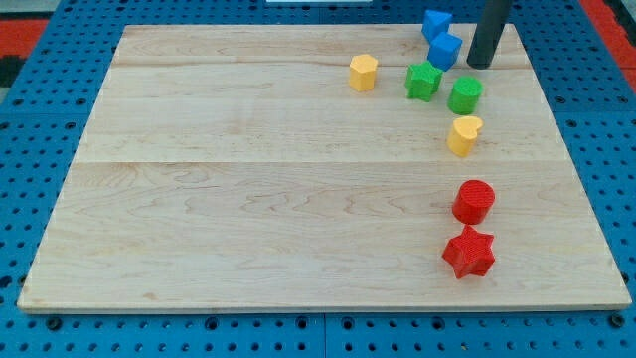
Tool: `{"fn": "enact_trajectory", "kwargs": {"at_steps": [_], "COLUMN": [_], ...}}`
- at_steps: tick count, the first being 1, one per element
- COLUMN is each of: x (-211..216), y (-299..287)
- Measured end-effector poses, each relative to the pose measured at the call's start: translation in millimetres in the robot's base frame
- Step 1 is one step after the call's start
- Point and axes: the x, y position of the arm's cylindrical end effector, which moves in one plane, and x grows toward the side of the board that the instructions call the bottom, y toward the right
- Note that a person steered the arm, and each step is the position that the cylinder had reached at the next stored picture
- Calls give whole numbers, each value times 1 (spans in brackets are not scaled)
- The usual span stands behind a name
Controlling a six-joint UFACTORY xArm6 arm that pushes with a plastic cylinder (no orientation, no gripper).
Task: Locate the blue triangle vertically above the yellow hexagon
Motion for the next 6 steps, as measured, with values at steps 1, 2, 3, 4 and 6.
{"fn": "enact_trajectory", "kwargs": {"at_steps": [1, 2, 3, 4, 6], "x": [-5, -4, 5, -26, -79], "y": [23, 12, 17, 17, -2]}}
